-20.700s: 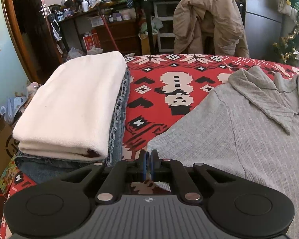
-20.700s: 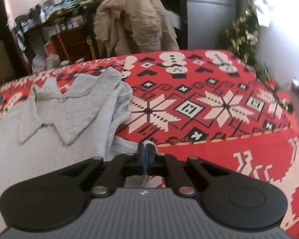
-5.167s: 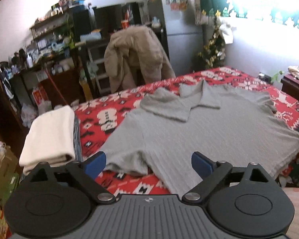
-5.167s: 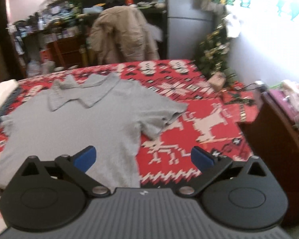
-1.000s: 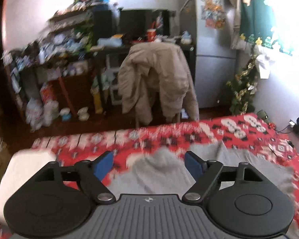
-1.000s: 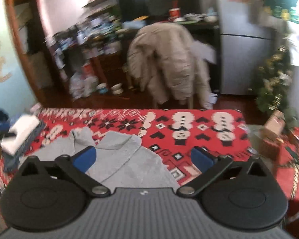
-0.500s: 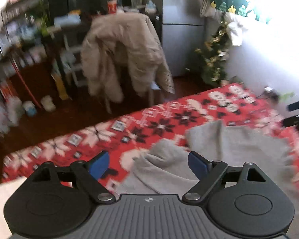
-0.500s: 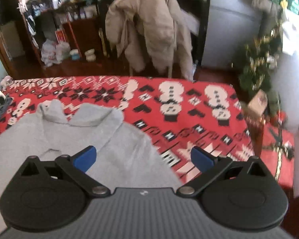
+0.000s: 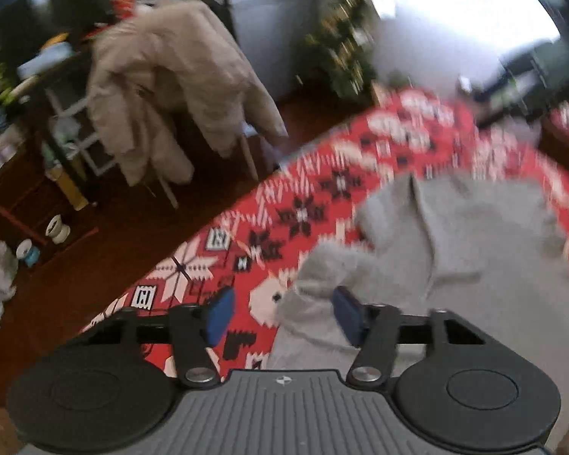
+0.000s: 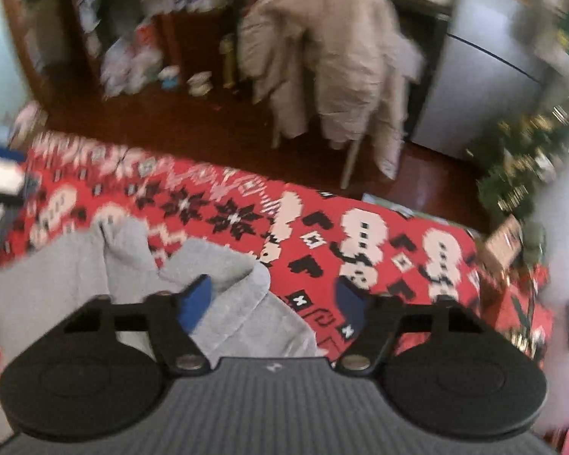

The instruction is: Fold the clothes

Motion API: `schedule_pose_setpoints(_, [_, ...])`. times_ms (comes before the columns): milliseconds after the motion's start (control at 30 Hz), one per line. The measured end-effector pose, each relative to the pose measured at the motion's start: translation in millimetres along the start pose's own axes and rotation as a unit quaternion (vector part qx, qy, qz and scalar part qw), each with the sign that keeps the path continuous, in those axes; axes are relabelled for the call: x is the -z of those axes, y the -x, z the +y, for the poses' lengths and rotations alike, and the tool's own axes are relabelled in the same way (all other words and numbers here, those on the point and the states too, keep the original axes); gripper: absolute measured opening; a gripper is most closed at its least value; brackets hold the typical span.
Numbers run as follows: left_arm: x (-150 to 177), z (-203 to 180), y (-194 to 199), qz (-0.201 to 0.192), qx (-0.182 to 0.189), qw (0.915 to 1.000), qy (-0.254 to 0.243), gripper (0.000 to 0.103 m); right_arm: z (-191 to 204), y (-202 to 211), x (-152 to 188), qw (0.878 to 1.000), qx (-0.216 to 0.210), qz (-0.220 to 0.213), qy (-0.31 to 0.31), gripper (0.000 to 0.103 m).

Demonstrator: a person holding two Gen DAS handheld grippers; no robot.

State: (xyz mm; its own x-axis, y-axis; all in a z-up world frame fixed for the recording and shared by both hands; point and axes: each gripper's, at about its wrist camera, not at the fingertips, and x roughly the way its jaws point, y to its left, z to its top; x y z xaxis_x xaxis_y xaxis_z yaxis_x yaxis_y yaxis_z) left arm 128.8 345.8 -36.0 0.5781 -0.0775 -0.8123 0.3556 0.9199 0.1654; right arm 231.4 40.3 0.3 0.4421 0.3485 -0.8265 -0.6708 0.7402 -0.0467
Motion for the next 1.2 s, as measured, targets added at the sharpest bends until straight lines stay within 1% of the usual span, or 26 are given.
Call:
schedule_pose_setpoints(67, [-1.3,-4.1,-15.3,0.016,-0.008,0.9995,-0.027,0.046,-3.0,-24.7,-2.7,0.999,-0.022,0.019,0.029,0.04])
schedule_pose_setpoints(100, [-2.2,-6.0,-22.6,0.021,-0.012,0.9989,-0.041,0.046,-4.5,-36.5,-3.5,0.998,-0.035,0.027,0.046,0.035])
schedule_pose_setpoints(167, [-4.4,-6.8,-35.3,0.025,-0.008,0.998,-0.058,0.043,-5.3,-55.6,-5.5,0.994,-0.051,0.039,0.086,0.029])
schedule_pose_setpoints(267, [-7.0,-6.6,-52.8,0.032,0.007,0.996,-0.084,0.045,-4.8,-81.0,-8.7,0.985,-0.066,0.053,0.149,0.029])
schedule_pose_setpoints(333, [-6.6,-8.3,-64.4,0.036,0.017,0.9917,-0.122,0.048,-0.8,-95.5,-10.8,0.974,-0.077,0.062,0.202,0.029])
schedule_pose_setpoints(400, [-4.5,-10.5,-75.5,0.041,0.026,0.9834,-0.175,0.048,5.0,-108.6,-12.4,0.959,-0.085,0.07,0.262,0.029])
schedule_pose_setpoints(467, [-1.8,-11.5,-83.9,0.044,0.039,0.9712,-0.231,0.048,11.0,-119.7,-11.3,0.938,-0.081,0.076,0.328,0.029])
schedule_pose_setpoints(533, [0.0,-10.2,-89.7,0.047,0.054,0.9592,-0.273,0.048,14.4,-127.6,-11.4,0.92,-0.088,0.086,0.373,0.029])
schedule_pose_setpoints(633, [-0.9,-6.6,-96.0,0.055,0.08,0.9471,-0.306,0.048,22.3,-137.5,-10.6,0.889,-0.105,0.098,0.434,0.029])
schedule_pose_setpoints(700, [-1.7,-5.3,-99.7,0.06,0.096,0.9375,-0.329,0.048,28.2,-141.1,-8.8,0.869,-0.117,0.104,0.469,0.03])
schedule_pose_setpoints(733, [-2.3,-6.7,-100.9,0.06,0.104,0.9313,-0.344,0.048,31.4,-143.1,-7.5,0.858,-0.121,0.108,0.487,0.031])
schedule_pose_setpoints(767, [-2.9,-8.1,-102.1,0.061,0.112,0.9247,-0.359,0.048,33.5,-145.3,-6.5,0.85,-0.125,0.111,0.5,0.035])
schedule_pose_setpoints(800, [-4.0,-9.4,-103.8,0.063,0.121,0.9199,-0.368,0.048,35.5,-147.4,-5.6,0.841,-0.13,0.115,0.512,0.038])
schedule_pose_setpoints(833, [-5.7,-10.5,-106.0,0.067,0.13,0.9175,-0.37,0.048,37.1,-149.3,-4.8,0.834,-0.134,0.118,0.522,0.038])
schedule_pose_setpoints(900, [-8.6,-12.9,-111.0,0.076,0.147,0.9119,-0.376,0.048,38.0,-152.1,-3.6,0.824,-0.14,0.123,0.535,0.04])
schedule_pose_setpoints(1000, [-6.6,-18.7,-118.6,0.088,0.15,0.8945,-0.412,0.048,38.5,-154.6,-2.5,0.809,-0.146,0.124,0.555,0.044])
schedule_pose_setpoints(1033, [-6.2,-19.2,-119.8,0.09,0.156,0.8901,-0.419,0.048,38.4,-155.2,-2.0,0.805,-0.147,0.124,0.562,0.044])
schedule_pose_setpoints(1133, [-5.2,-20.5,-122.4,0.096,0.162,0.881,-0.434,0.048,37.6,-156.4,-3.9,0.792,-0.156,0.123,0.578,0.044])
schedule_pose_setpoints(1200, [-4.9,-22.5,-123.3,0.101,0.164,0.875,-0.444,0.039,36.8,-157.8,-6.7,0.786,-0.156,0.119,0.586,0.044])
